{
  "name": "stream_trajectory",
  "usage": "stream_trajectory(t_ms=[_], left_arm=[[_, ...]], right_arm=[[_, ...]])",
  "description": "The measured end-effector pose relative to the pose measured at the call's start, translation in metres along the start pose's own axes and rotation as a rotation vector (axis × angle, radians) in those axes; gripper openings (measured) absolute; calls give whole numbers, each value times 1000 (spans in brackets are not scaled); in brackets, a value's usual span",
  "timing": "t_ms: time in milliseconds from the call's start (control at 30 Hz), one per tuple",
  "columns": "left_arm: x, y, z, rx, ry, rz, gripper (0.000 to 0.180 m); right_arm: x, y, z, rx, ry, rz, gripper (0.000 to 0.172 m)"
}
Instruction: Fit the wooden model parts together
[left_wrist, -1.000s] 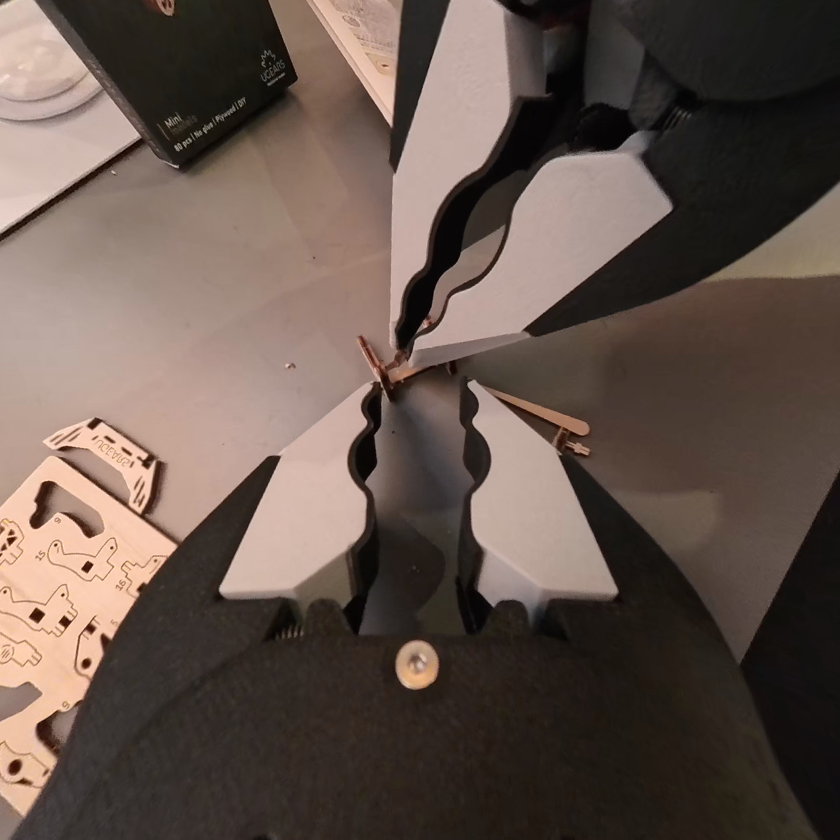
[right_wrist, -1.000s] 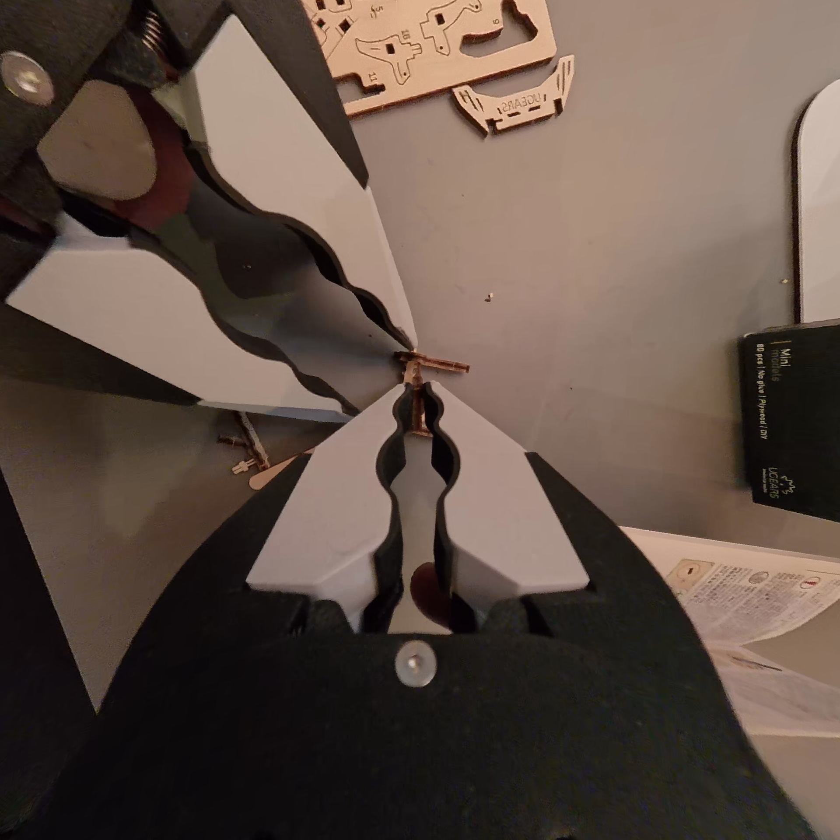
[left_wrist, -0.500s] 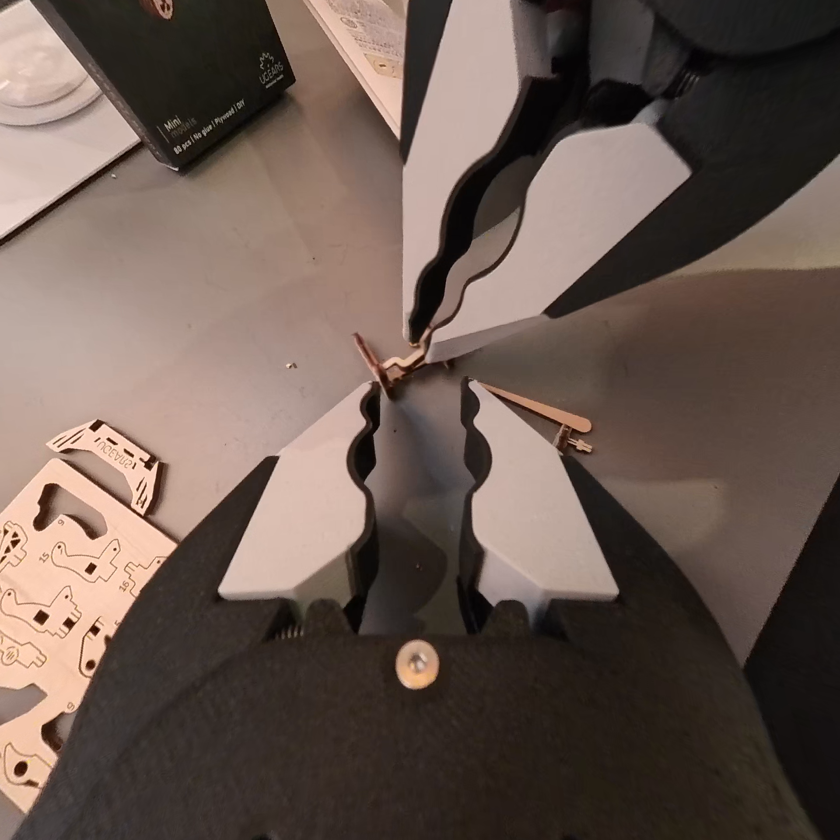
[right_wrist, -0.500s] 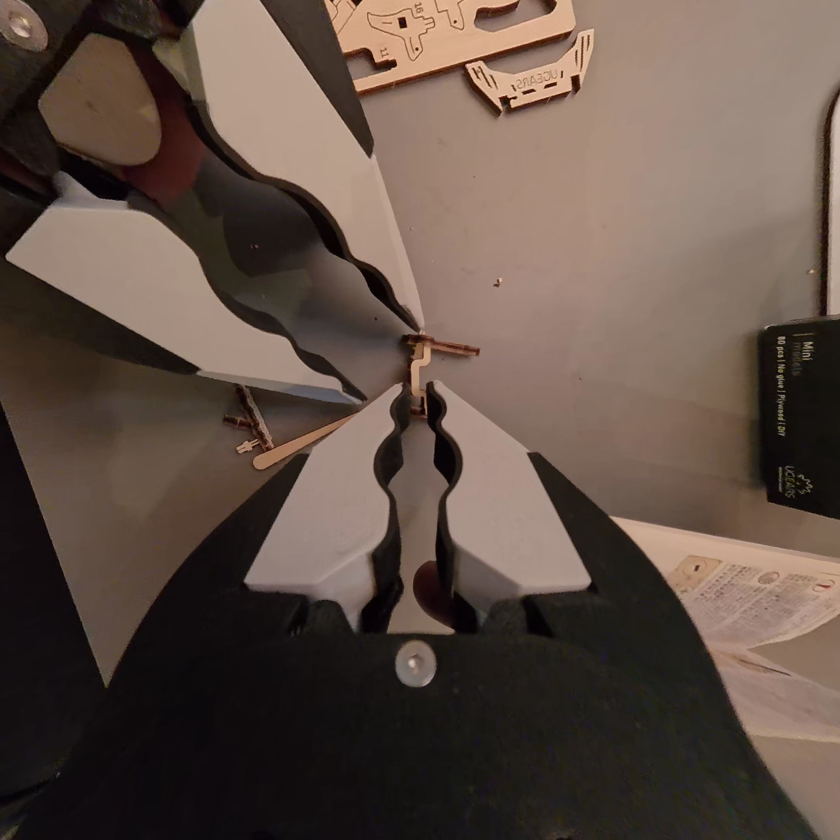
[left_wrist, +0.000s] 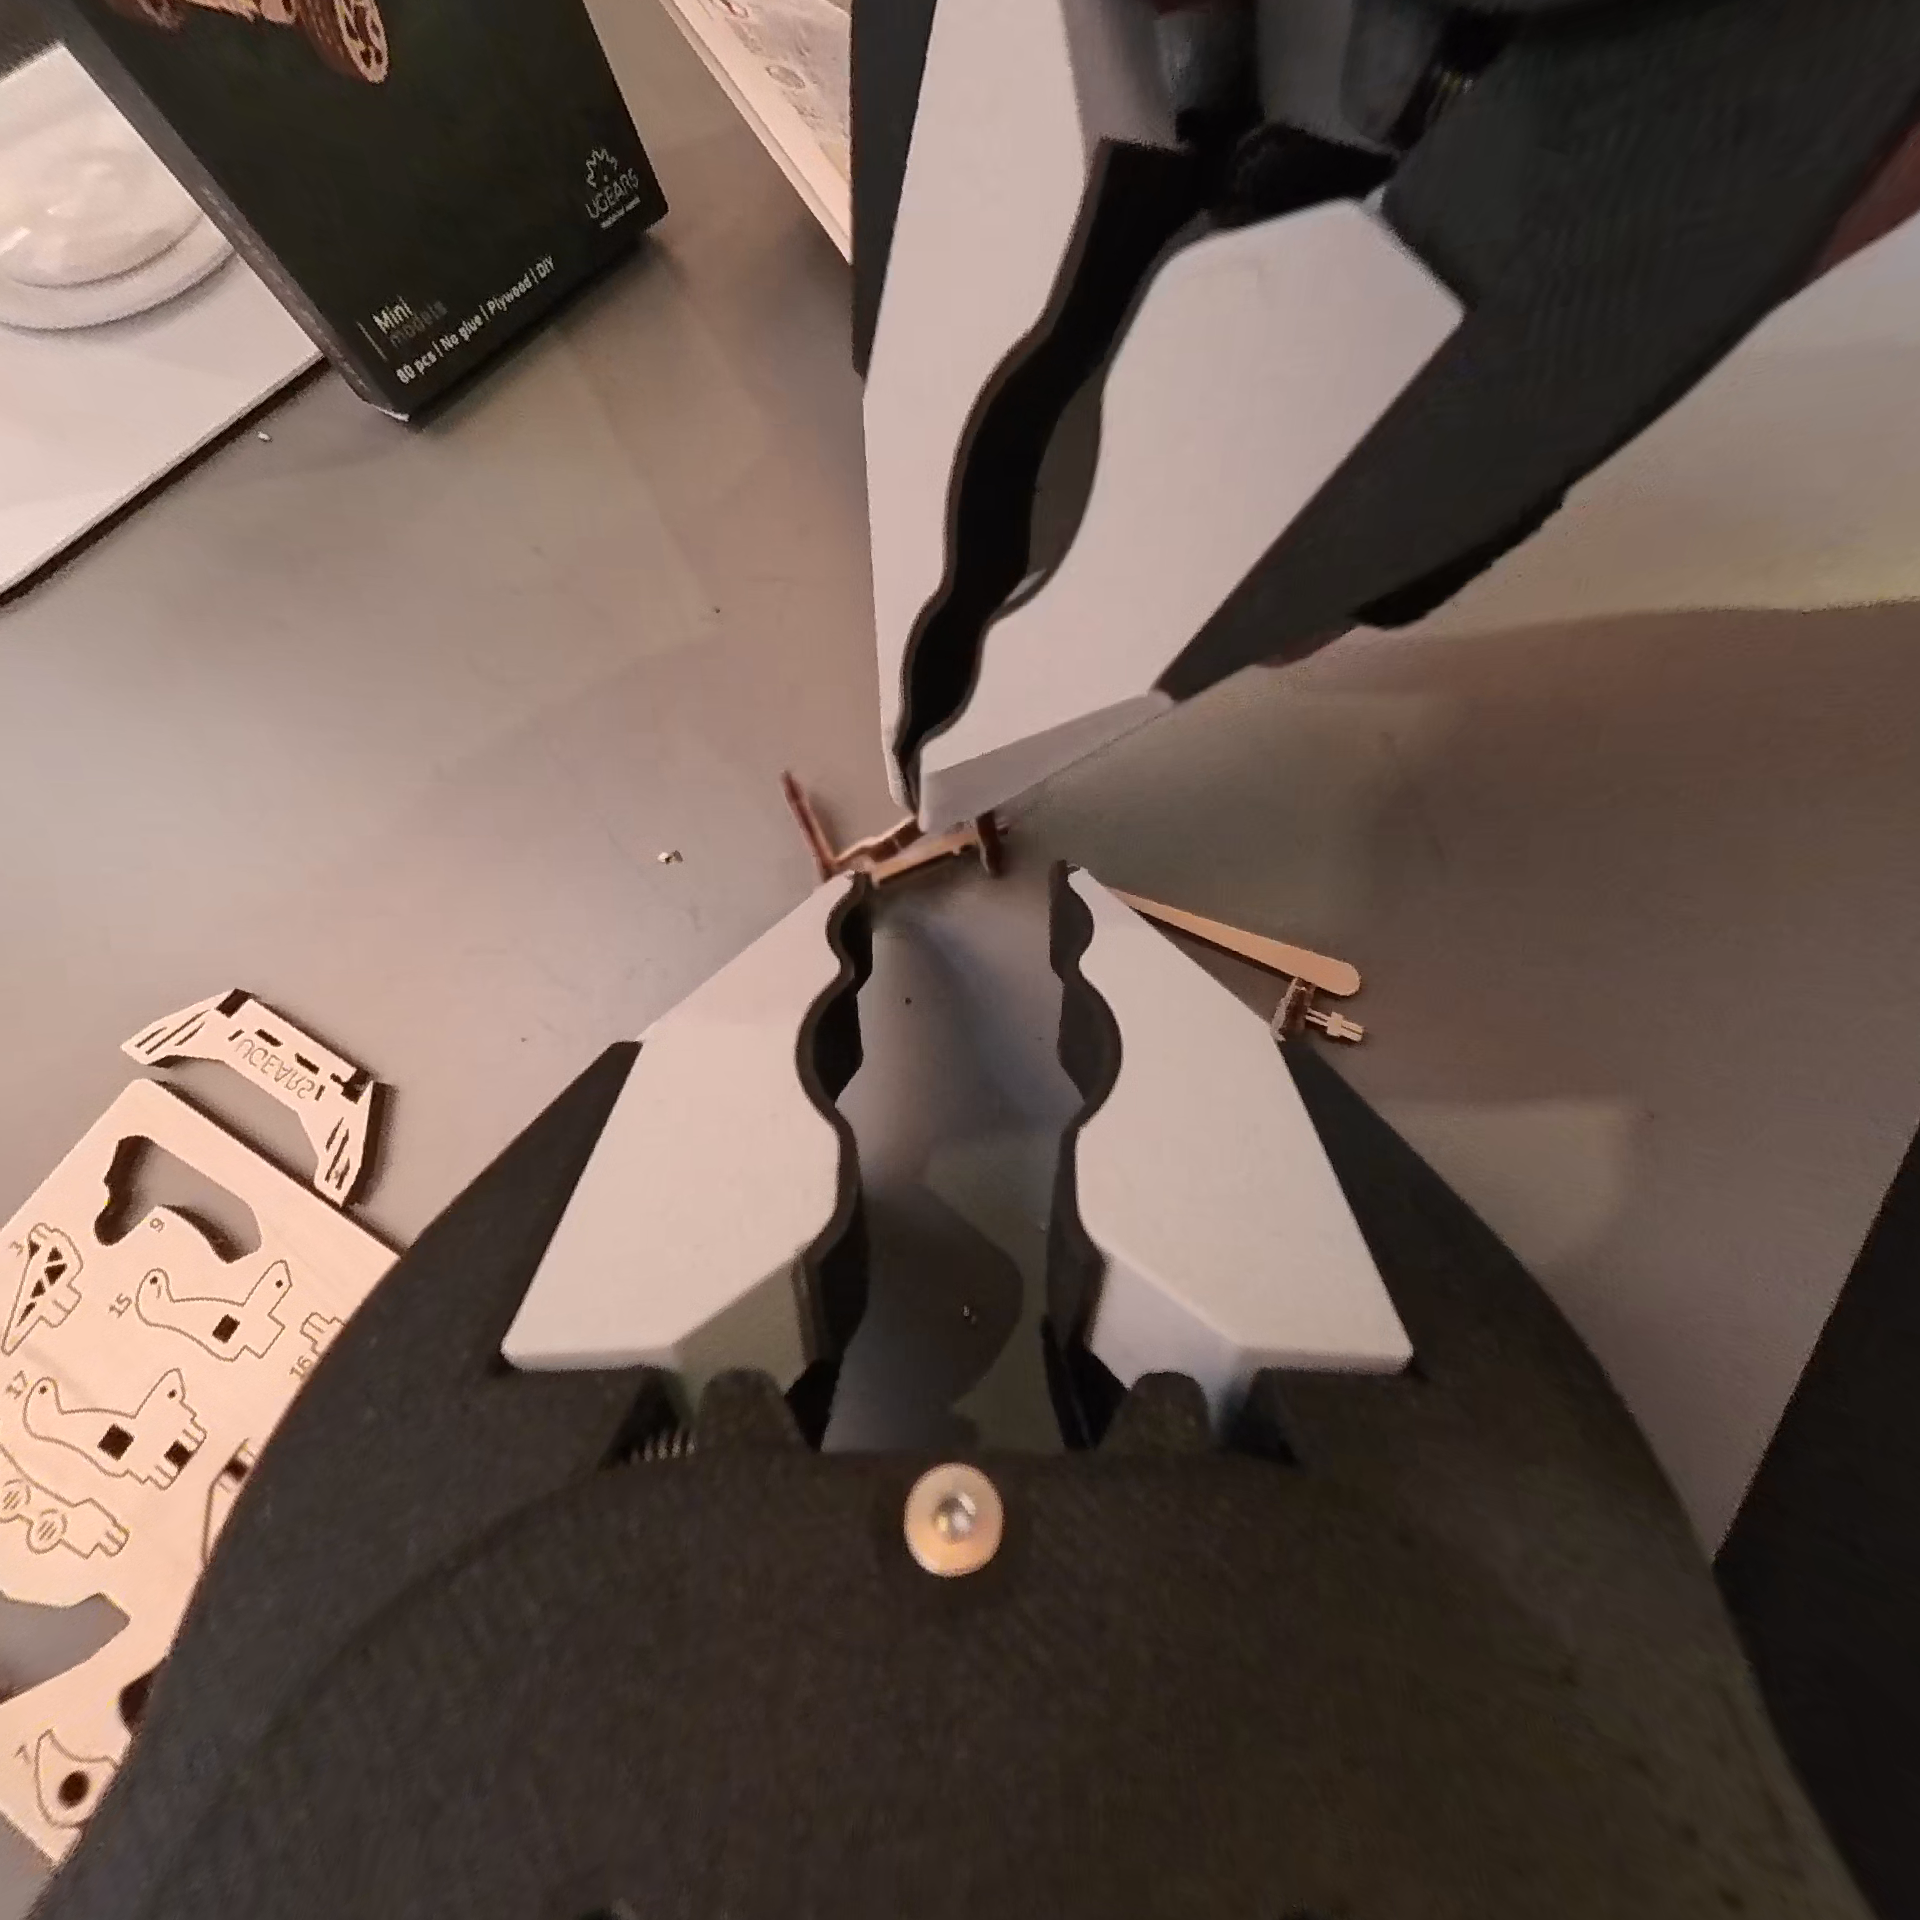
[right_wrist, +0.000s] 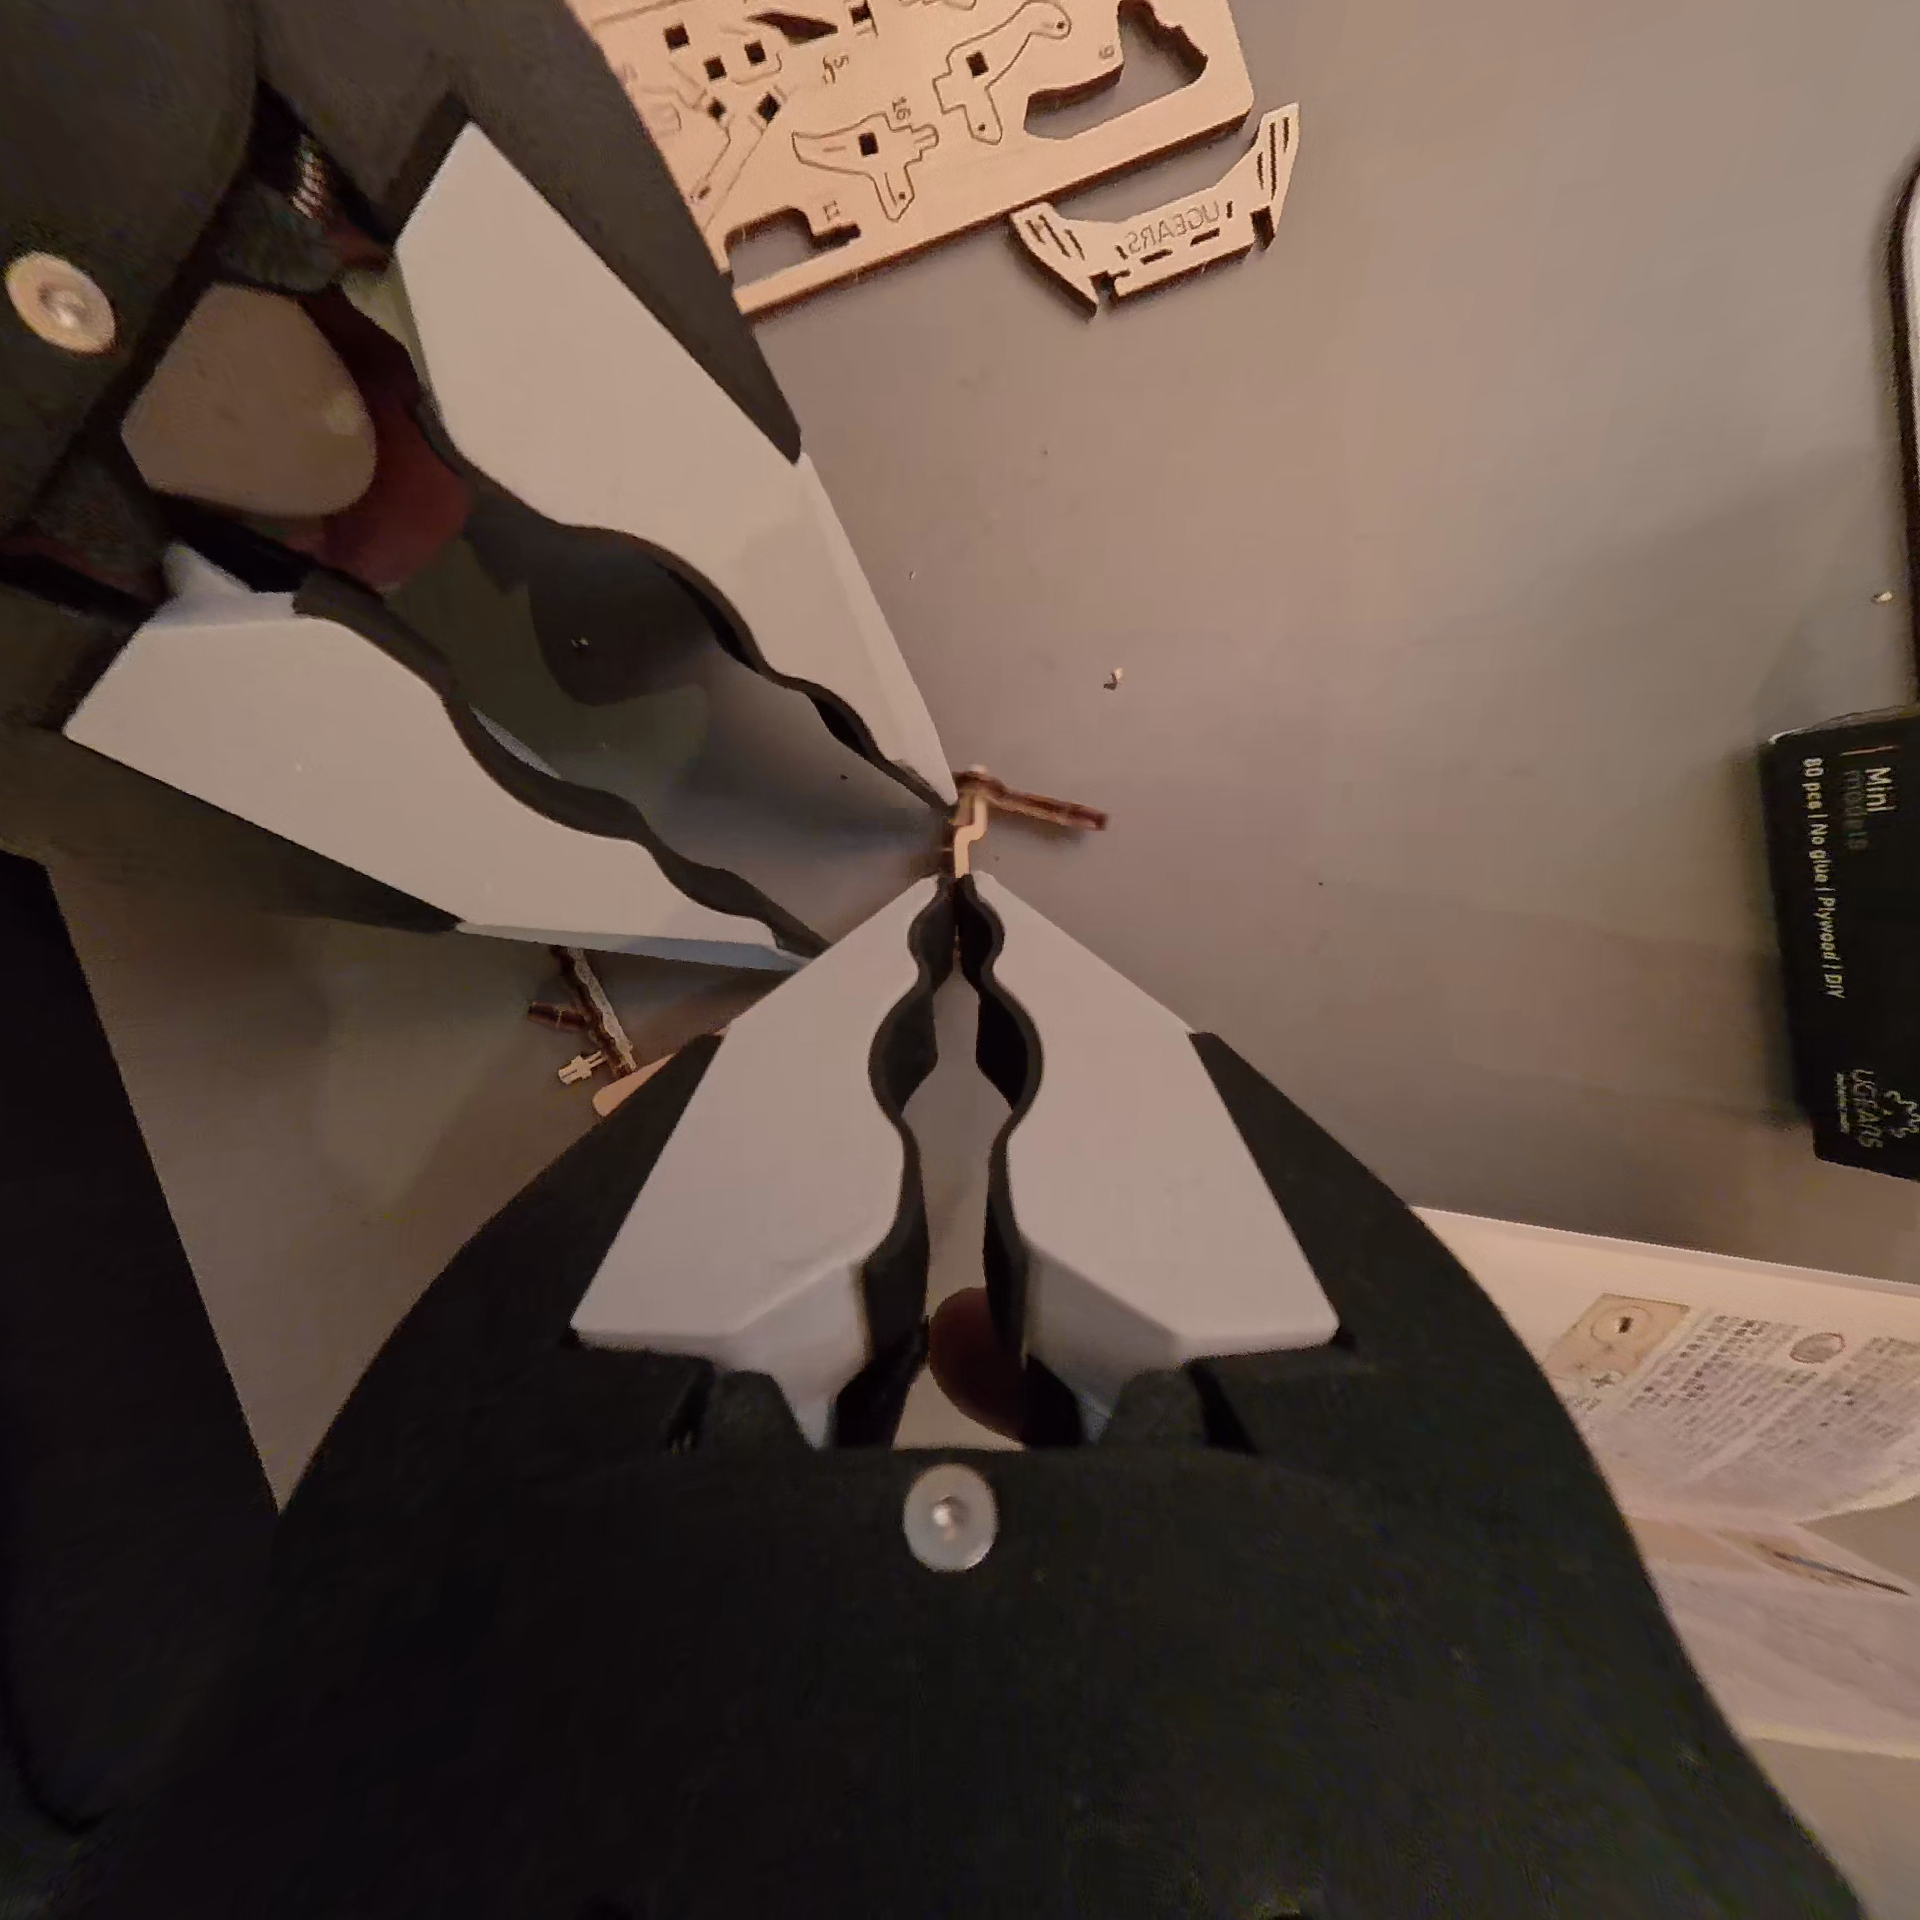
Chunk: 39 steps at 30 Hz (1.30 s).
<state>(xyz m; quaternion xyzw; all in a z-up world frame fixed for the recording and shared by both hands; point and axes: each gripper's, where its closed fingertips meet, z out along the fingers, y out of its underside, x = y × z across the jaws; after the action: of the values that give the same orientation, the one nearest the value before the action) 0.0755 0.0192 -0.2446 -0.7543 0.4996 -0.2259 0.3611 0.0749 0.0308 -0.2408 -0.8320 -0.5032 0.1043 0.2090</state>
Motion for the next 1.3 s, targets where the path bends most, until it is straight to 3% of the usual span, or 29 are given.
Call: stream_trajectory(t_ms=[700,833,1067,1300], left_arm=[[-11,2,-8,-5,-68,44,35],[-16,-3,-14,20,-100,99,35],[-25,-6,-12,-4,-131,197,36],[-22,-3,-2,-45,-109,233,34]], right_arm=[[3,-11,-11,101,-44,85,0],[3,3,-24,114,-42,91,14],[-11,9,-31,163,71,-11,20],[-12,12,-13,206,104,60,19]])
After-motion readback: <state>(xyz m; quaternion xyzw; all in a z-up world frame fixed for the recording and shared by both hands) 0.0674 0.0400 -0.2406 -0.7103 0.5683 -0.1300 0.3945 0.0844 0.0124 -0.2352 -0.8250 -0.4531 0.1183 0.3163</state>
